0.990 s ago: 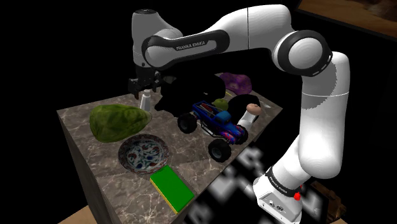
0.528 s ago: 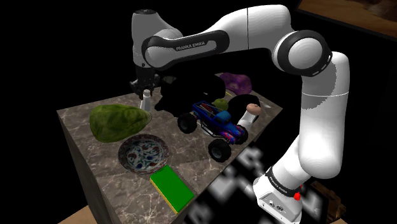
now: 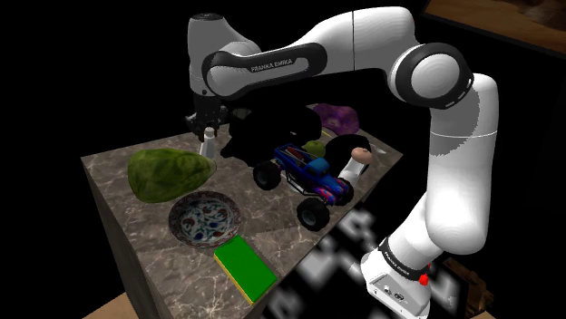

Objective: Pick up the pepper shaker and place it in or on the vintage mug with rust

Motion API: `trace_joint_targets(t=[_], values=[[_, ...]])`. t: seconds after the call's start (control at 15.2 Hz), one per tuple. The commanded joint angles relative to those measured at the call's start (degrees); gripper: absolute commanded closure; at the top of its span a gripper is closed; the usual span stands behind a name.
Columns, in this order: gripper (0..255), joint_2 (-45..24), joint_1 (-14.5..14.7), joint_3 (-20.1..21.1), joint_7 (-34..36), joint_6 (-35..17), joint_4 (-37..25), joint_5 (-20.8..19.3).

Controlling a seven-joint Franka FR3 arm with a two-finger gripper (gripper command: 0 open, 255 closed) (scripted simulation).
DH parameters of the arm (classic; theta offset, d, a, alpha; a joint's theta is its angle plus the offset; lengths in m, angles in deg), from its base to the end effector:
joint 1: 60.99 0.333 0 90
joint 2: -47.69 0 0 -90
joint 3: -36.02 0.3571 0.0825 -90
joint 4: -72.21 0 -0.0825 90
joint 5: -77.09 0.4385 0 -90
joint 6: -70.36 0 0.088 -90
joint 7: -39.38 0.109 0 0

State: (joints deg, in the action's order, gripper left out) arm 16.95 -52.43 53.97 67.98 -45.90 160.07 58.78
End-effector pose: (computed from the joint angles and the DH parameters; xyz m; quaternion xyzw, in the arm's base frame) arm 0.7054 0.2900 0.3636 0.9974 0.0333 0.0248 0.0586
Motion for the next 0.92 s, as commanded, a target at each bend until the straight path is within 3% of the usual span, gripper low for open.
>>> trace_joint_targets(t=[0.0,0.86], values=[[255,0.26,-0.01,0.08,-0.14,0.59,-0.33,0.15],[255,2.96,0.10,0.79,-1.97,8.97,-6.27,1.64]])
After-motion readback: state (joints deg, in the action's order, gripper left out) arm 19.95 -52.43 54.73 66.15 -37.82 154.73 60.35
